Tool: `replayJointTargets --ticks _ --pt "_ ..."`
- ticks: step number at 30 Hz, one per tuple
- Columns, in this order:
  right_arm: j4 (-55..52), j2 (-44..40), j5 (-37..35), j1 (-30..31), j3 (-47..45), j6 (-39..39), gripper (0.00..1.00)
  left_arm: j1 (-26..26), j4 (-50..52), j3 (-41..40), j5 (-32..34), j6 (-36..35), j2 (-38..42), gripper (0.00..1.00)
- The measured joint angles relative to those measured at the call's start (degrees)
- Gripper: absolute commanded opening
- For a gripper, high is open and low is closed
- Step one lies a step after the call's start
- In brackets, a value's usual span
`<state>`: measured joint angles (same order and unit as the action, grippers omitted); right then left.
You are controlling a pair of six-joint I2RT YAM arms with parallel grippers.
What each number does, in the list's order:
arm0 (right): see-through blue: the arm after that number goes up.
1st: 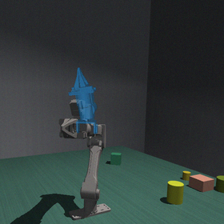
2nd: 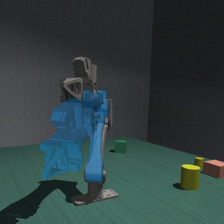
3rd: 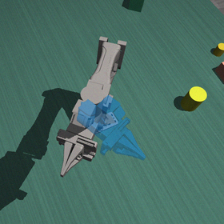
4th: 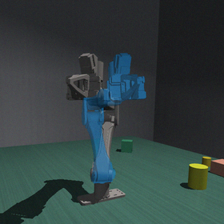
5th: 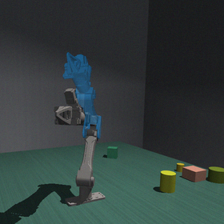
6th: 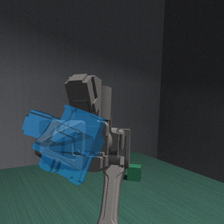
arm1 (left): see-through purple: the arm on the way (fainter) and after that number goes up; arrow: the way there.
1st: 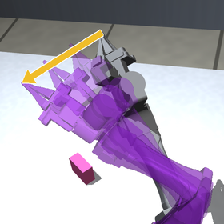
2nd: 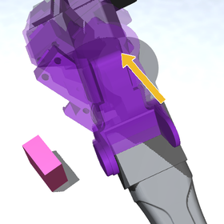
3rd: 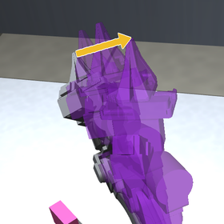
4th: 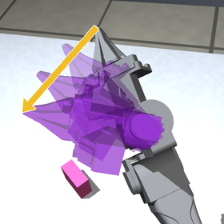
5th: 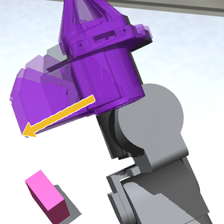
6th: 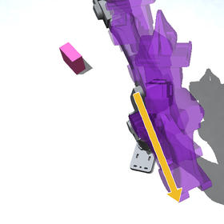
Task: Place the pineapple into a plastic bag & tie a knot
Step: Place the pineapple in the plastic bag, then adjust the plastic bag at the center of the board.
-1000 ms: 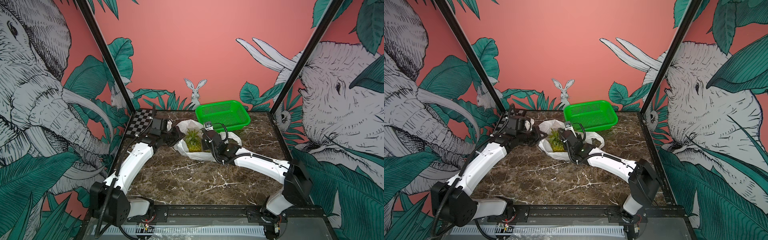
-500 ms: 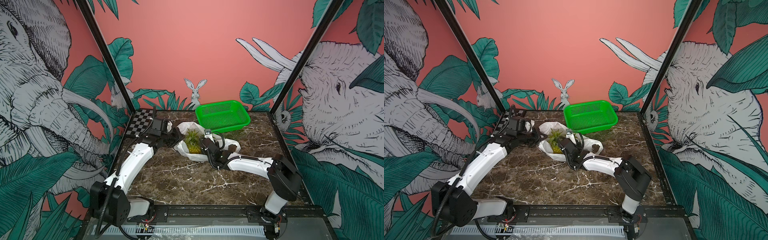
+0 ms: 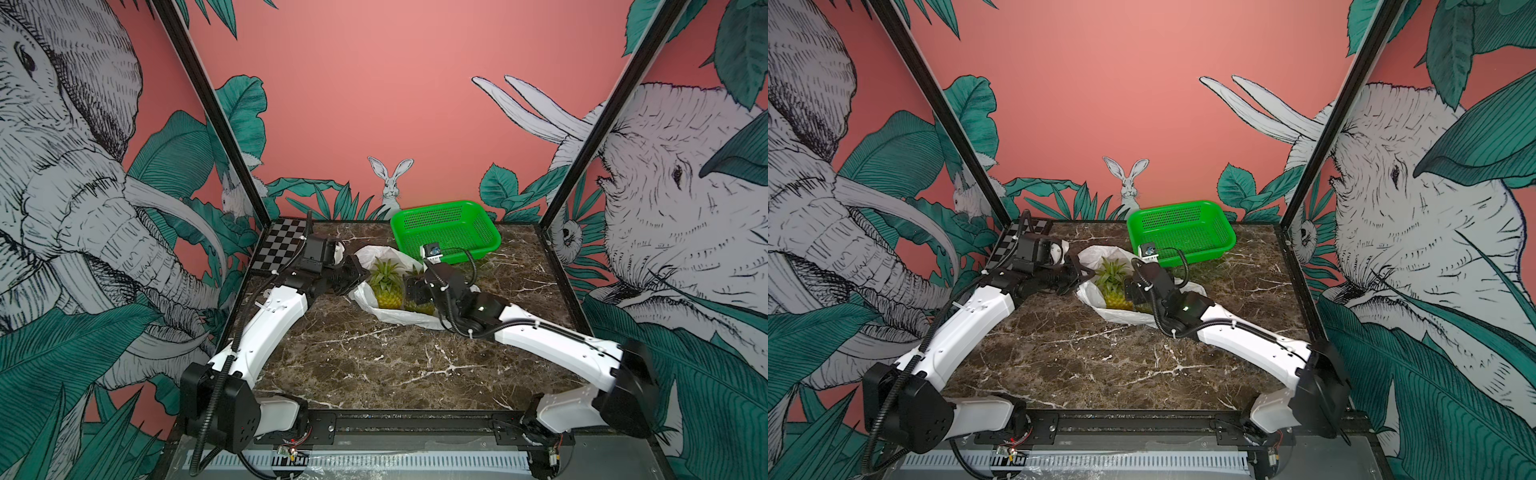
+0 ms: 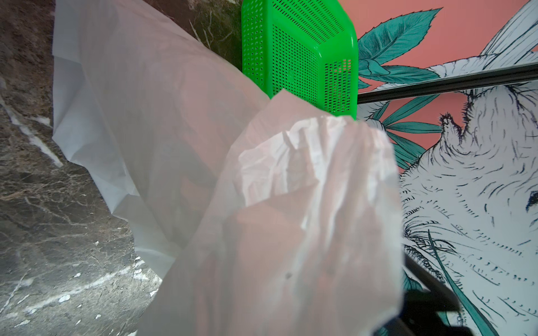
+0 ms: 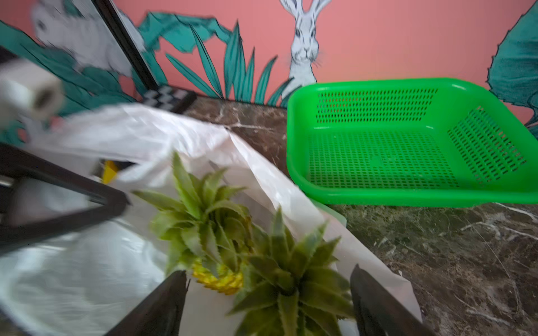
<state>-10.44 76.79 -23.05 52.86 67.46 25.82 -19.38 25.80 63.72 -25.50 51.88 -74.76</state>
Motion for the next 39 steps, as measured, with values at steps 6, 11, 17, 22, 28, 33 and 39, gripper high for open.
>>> replayJointTargets --ticks 6,11,17,22,28,33,39 --pt "-10.91 -11.93 2.49 -5.99 2.47 3.72 0.94 0.00 -0.09 -0.61 0.04 0.09 0.00 0.00" --pt "-21.16 -17.29 7.13 -13.97 -1.92 6.05 0.95 0.00 -0.46 -0.81 0.02 0.13 0.00 0.00" --pt "-27.06 -20.24 13.33 -19.26 -11.43 9.20 0.95 0.00 -0.46 -0.81 0.00 0.11 -0.02 0.00" --pt "-26.45 -20.02 16.85 -20.98 -16.20 11.13 0.95 -0.02 -0.44 -0.81 -0.02 0.00 -0.13 0.00" --pt "-21.22 -13.77 19.52 -22.32 -16.74 11.72 0.91 0.00 -0.44 -0.81 -0.17 -0.07 -0.15 0.00" --pt "-16.11 -8.44 20.96 -23.61 -16.72 12.07 0.78 0.00 -0.44 -0.81 -0.24 -0.07 -0.15 0.00" --pt "-13.60 -6.64 22.56 -25.66 -16.72 12.11 0.10 0.00 -0.46 -0.83 -0.24 -0.15 -0.15 0.00"
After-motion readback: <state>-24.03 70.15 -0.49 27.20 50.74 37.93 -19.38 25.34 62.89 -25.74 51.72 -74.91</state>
